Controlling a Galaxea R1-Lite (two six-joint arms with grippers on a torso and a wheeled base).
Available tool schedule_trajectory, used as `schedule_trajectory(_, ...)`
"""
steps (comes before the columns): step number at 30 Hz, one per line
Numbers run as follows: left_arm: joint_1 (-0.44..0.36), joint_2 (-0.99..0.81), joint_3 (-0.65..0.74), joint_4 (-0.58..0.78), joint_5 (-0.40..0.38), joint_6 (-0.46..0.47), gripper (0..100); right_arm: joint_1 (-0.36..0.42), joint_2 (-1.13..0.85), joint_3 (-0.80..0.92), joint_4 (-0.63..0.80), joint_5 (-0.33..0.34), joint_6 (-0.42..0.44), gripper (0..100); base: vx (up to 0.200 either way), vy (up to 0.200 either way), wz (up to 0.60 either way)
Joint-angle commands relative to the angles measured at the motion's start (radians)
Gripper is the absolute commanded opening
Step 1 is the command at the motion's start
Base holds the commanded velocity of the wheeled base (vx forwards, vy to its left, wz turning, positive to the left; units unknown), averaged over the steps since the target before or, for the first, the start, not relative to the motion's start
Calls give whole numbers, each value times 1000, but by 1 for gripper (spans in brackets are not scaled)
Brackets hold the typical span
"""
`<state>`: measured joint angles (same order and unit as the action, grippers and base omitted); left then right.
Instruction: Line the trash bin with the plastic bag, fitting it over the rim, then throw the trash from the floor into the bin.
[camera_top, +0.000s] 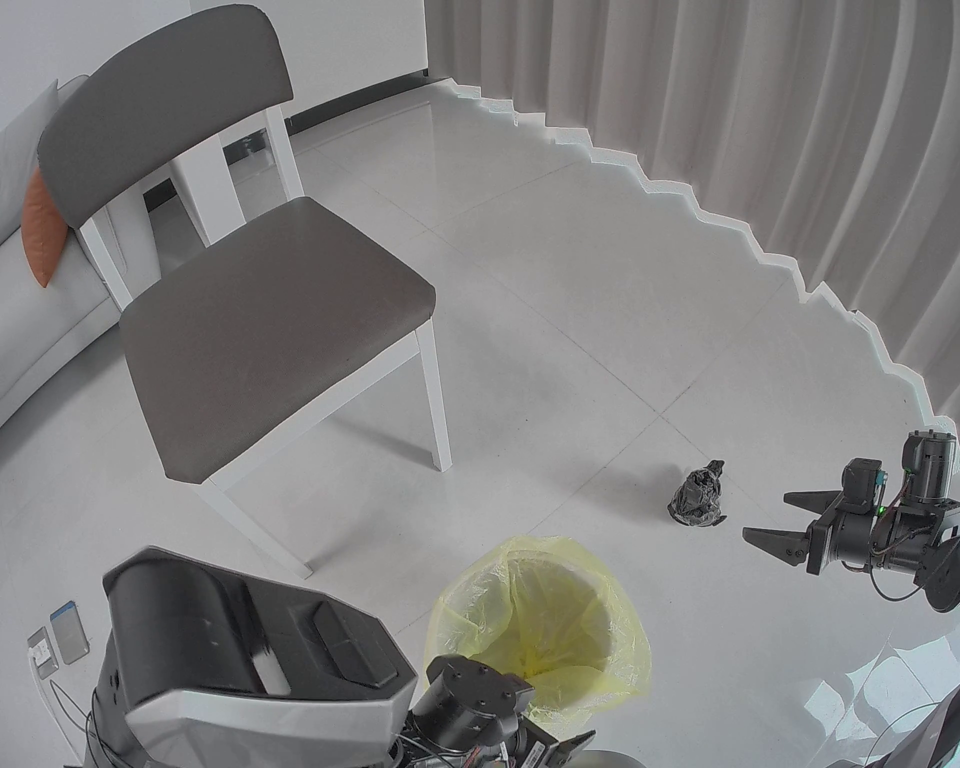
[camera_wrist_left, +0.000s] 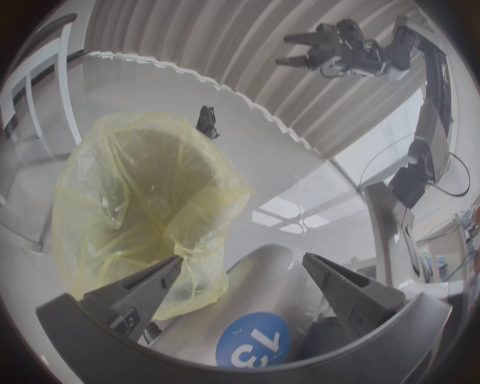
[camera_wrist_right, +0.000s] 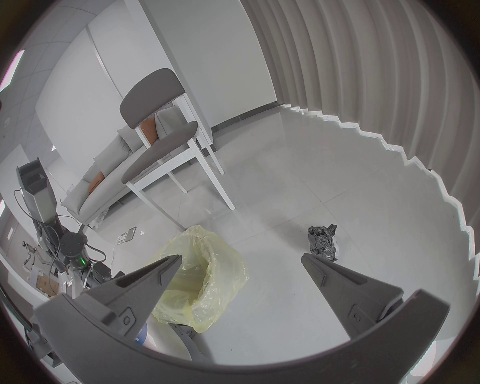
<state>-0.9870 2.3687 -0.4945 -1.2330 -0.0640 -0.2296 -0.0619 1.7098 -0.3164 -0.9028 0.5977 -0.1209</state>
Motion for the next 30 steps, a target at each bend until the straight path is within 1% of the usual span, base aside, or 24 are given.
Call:
schedule_trajectory(1, 57, -5, -65, 3, 61, 15, 100, -1, 11, -13, -1, 1, 0, 100, 0, 0, 0)
schedule_trajectory(3, 74, 20, -90, 3, 89, 26, 100, -1, 13, -18, -1, 1, 0, 100, 0, 0, 0)
schedule_trajectory(4, 93, 52, -113, 6, 109, 52, 100, -1, 21, -23, -1, 1, 0, 100, 0, 0, 0)
schedule_trajectory(5, 96, 57, -118, 7, 110, 58, 100, 1, 22, -23, -1, 1, 0, 100, 0, 0, 0)
schedule_trajectory(6, 108, 84, -136, 23, 121, 90, 100, 1, 27, -24, -1, 1, 0, 100, 0, 0, 0)
schedule_trajectory(7, 110, 93, -142, 32, 125, 101, 100, 2, 28, -26, -1, 1, 0, 100, 0, 0, 0)
schedule_trajectory(11, 105, 119, -188, 132, 204, 162, 100, 2, 33, -30, -2, 1, 0, 100, 0, 0, 0)
schedule_trajectory(12, 103, 119, -193, 147, 213, 176, 100, -1, 31, -30, -2, 1, -2, 100, 0, 0, 0)
schedule_trajectory(15, 102, 121, -188, 153, 214, 219, 100, -10, 31, -35, -2, 1, -2, 100, 0, 0, 0)
schedule_trajectory(17, 96, 122, -184, 148, 213, 231, 100, -18, 30, -36, -2, 1, -2, 100, 0, 0, 0)
schedule_trajectory(22, 59, 121, -154, 135, 190, 231, 100, -24, 30, -40, -2, 1, -2, 100, 0, 0, 0)
schedule_trajectory(26, 27, 121, -119, 109, 138, 231, 100, -29, 33, -55, -1, 1, -2, 100, 0, 0, 0)
schedule_trajectory(30, 11, 127, -131, 112, 124, 227, 100, -29, 34, -67, 1, 1, -2, 100, 0, 0, 0)
